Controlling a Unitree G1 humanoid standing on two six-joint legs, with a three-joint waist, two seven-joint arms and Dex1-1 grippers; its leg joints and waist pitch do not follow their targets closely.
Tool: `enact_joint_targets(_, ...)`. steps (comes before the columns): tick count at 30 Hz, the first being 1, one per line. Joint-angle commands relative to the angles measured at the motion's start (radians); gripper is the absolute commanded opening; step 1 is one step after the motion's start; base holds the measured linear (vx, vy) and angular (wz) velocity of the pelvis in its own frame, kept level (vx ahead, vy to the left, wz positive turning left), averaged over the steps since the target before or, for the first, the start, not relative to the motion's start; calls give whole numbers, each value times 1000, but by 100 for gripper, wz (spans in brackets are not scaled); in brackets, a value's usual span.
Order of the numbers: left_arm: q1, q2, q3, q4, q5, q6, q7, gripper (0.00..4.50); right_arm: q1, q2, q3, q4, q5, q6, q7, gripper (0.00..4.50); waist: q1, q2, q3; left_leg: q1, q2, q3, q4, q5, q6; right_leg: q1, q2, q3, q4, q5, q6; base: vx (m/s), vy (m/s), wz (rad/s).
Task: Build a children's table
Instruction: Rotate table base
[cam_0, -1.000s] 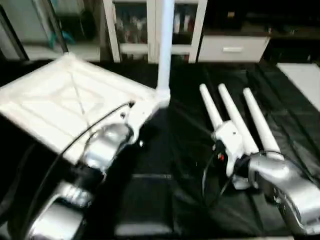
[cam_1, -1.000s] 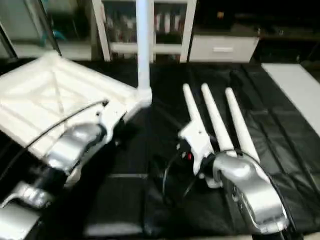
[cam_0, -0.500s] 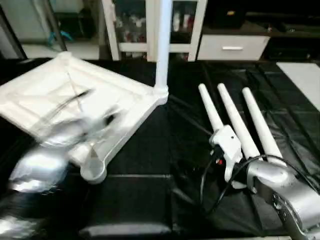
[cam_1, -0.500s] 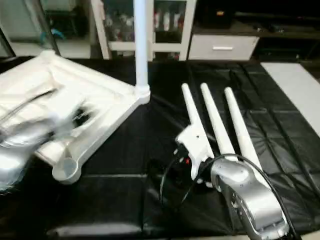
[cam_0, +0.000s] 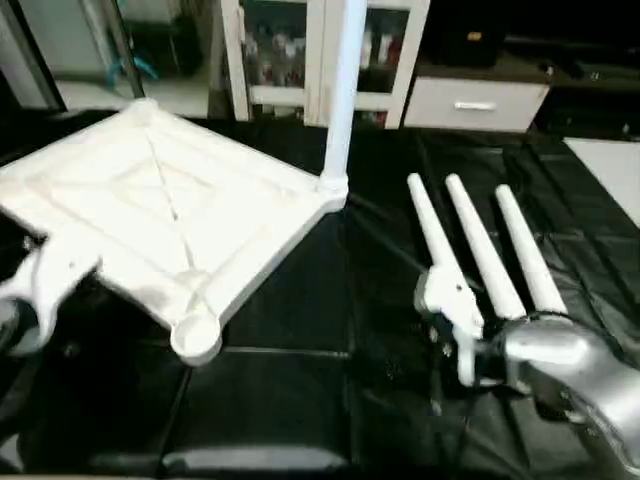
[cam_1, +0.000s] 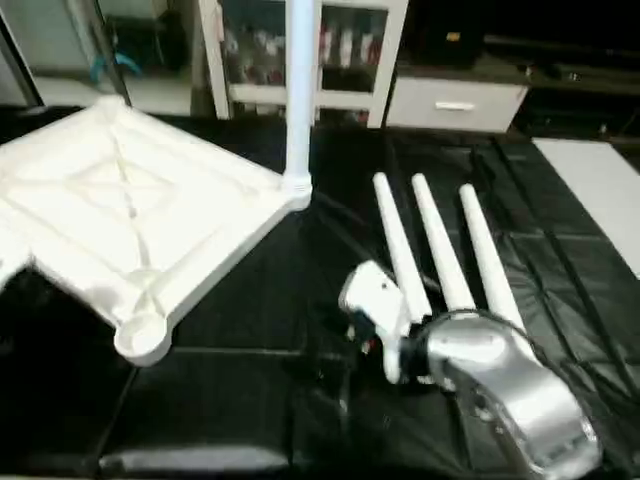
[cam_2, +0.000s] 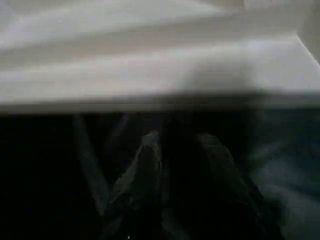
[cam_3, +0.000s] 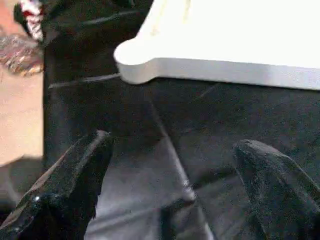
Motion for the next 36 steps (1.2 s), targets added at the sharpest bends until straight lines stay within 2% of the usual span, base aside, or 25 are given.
enact_joint_targets(1,7,-8,-37,-11,6,8,-16,110,-8,-10,3,-8,-4,-1,13,426,-1,16,-35,11,47,-21,-91,-317,-11,25,-55,45,-84,-372,-155,0,0,0)
enact_joint_targets(3,1,-28,-61,-11,6,14,-21,110,-13,-8,5,-4,-8,-2,11,426,-1,20,-37,17,47,-23,-90,-340,-21,21,-55,45,-87,-395,-147,0,0,0)
enact_joint_targets(4,0,-29,-61,-11,6,14,-21,110,-13,-8,5,-4,-8,-2,11,426,-2,18,-37,17,48,-24,-91,-344,-24,21,-54,45,-87,-393,-145,0,0,0)
enact_joint_targets(5,-9,-53,-91,-10,8,18,-19,110,-15,-8,8,-3,-11,-4,11,426,-2,23,-38,17,48,-25,-92,-347,-29,22,-53,45,-86,-379,-147,0,0,0)
enact_joint_targets(6,-18,-66,-115,-18,4,18,-18,110,-15,-11,8,-4,-9,-5,10,426,-3,20,-39,17,48,-24,-92,-347,-30,22,-53,45,-86,-370,-148,0,0,0)
enact_joint_targets(9,-49,-110,-161,-50,-21,14,-12,110,-14,-23,7,-6,-2,-6,10,426,-2,18,-46,13,47,-23,-90,-304,-27,31,-53,45,-77,-287,-167,0,0,0)
enact_joint_targets(11,-60,-128,-167,-61,-33,21,-11,110,-13,-24,7,-7,-1,-5,9,426,-1,17,-47,12,47,-21,-88,-285,-24,33,-53,45,-75,-258,-178,0,0,0)
enact_joint_targets(12,-80,-154,-187,-87,-47,24,-21,110,-13,-28,7,-5,-1,-7,10,426,-3,18,-49,8,46,-21,-87,-260,-20,39,-53,44,-71,-226,-188,0,0,0)
enact_joint_targets(14,-84,-163,-197,-100,-54,26,-28,110,-12,-29,6,-5,-3,-8,9,426,-3,15,-50,8,44,-19,-83,-244,-11,39,-52,44,-71,-219,-193,0,0,0)
enact_joint_targets(15,-91,-173,-211,-111,-55,25,-34,110,-12,-30,5,-4,-3,-8,9,426,-1,20,-50,9,44,-19,-82,-241,-10,39,-52,44,-70,-219,-195,0,0,0)
enact_joint_targets(19,-103,-196,-241,-139,-69,12,-48,110,-9,-33,0,-3,-3,-9,6,426,-2,17,-50,7,45,-19,-82,-242,-11,41,-51,43,-71,-223,-198,0,0,0)
enact_joint_targets(22,-114,-223,-293,-173,-80,0,-59,110,-2,-37,-4,-9,0,-8,4,426,-6,16,-47,8,45,-19,-83,-267,-12,40,-51,43,-76,-271,-185,0,0,0)
enact_joint_targets(24,-137,-259,-333,-168,-72,-1,-48,110,-1,-38,-4,-11,2,-6,2,426,-5,17,-47,11,46,-19,-83,-277,-14,37,-49,43,-80,-292,-175,0,0,0)
enact_joint_targets(25,-152,-281,-355,-156,-64,-4,-39,110,-1,-38,-4,-12,2,-4,1,426,-4,21,-48,14,46,-19,-81,-275,-16,36,-50,44,-80,-286,-176,0,0,0)
enact_joint_targets(26,-161,-295,-369,-148,-59,-3,-34,110,-2,-38,-3,-13,2,-3,0,426,-3,20,-48,13,46,-18,-81,-269,-16,36,-49,44,-80,-273,-179,0,0,0)
enact_joint_targets(29,-191,-339,-407,-116,-36,-26,-12,110,-1,-39,-7,-20,2,1,-6,426,-6,19,-52,4,44,-20,-79,-242,-14,45,-50,44,-75,-237,-182,0,0,0)
enact_joint_targets(32,-220,-391,-434,-78,-23,-47,17,110,2,-41,-23,-27,9,10,-16,426,-11,16,-53,3,42,-18,-76,-236,-3,47,-49,44,-79,-251,-178,0,0,0)
enact_joint_targets(33,-238,-431,-448,-55,-15,-60,39,110,4,-46,-33,-29,0,13,-33,426,-12,20,-53,4,42,-17,-74,-236,-3,46,-48,44,-81,-259,-178,0,0,0)
enact_joint_targets(36,-243,-439,-454,-76,-21,-45,39,110,9,-50,-48,-34,-41,0,-79,426,-12,19,-54,3,43,-18,-74,-218,-2,47,-48,44,-80,-252,-175,0,0,0)
